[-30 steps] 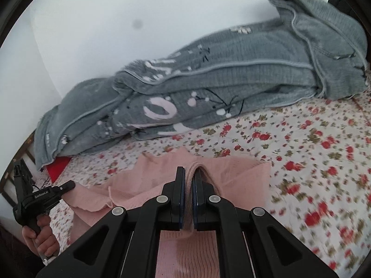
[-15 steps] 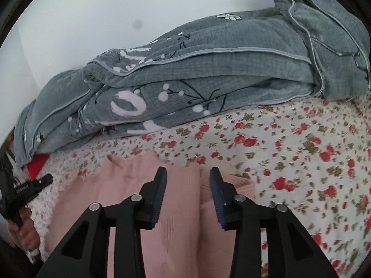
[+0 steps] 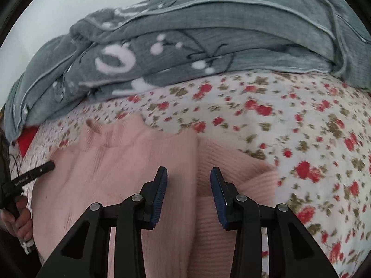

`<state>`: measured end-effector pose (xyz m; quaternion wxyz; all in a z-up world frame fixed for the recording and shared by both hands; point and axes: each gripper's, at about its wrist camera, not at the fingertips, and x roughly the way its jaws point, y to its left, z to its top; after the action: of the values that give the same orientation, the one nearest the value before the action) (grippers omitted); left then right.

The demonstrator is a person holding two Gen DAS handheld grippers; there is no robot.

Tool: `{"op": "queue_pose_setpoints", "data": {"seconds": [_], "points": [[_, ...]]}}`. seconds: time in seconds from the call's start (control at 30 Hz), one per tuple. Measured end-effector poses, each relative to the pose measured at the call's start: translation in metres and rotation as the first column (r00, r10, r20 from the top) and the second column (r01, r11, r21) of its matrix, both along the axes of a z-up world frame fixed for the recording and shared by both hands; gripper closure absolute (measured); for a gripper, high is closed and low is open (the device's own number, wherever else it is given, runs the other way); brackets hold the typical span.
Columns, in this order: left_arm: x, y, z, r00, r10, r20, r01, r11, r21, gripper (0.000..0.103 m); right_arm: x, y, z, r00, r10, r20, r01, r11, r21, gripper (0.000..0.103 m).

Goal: Fold small clothes

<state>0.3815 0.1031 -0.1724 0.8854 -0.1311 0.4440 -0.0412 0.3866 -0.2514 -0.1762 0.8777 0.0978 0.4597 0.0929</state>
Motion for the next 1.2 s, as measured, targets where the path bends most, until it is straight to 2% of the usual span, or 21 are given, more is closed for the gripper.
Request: {"op": "queue_pose_setpoints", "data": {"seconds": [0.03,0.1,0.13,0.2,0.37,0.47,0.53,0.7,1.2], "points": [[-0.002,0.003,0.003,1.000,0.007,0.020,-0.006,1.000,-0.023,0.096,0.000,0.003,0.001,1.000,0.004,0.009,-0.003,1.000,-0.024,0.097],[-0.007,0.013,0.012,0.997,0.019,0.075,-0.012,0.996,-0.090,0.096,-0.008,0.002,0.012,0.996,-0.004,0.093,0.006,1.000,-0.024,0.098],[-0.008,0.016,0.015,0.996,0.024,0.084,-0.015,0.994,-0.105,0.096,-0.014,-0.001,0.019,0.989,-0.004,0.146,0.004,1.000,0.004,0.098],[-0.006,0.020,0.013,0.997,0.043,0.065,-0.035,0.993,-0.115,0.096,-0.016,-0.005,0.023,0.985,-0.013,0.172,0.011,1.000,0.015,0.098],[-0.001,0.015,-0.011,0.997,0.061,0.052,-0.057,0.996,-0.072,0.095,0.001,-0.007,-0.009,0.997,-0.044,0.064,0.045,0.999,-0.012,0.098],[-0.005,0.017,-0.018,0.994,0.076,0.076,-0.069,0.994,-0.085,0.093,-0.002,-0.008,-0.006,0.995,-0.048,0.086,0.050,0.999,-0.012,0.097],[-0.007,0.014,-0.018,0.993,0.078,0.088,-0.072,0.995,-0.064,0.092,-0.002,-0.004,-0.008,0.996,-0.029,0.088,0.032,0.999,-0.032,0.097],[-0.005,0.007,-0.019,0.994,0.058,0.090,-0.056,0.998,-0.019,0.090,0.002,-0.005,-0.010,0.997,-0.018,0.078,0.019,1.000,-0.008,0.094],[-0.004,0.009,-0.023,0.995,0.048,0.085,-0.044,0.998,-0.046,0.087,0.007,-0.003,-0.014,0.998,-0.013,0.061,0.014,1.000,-0.015,0.094]]}}
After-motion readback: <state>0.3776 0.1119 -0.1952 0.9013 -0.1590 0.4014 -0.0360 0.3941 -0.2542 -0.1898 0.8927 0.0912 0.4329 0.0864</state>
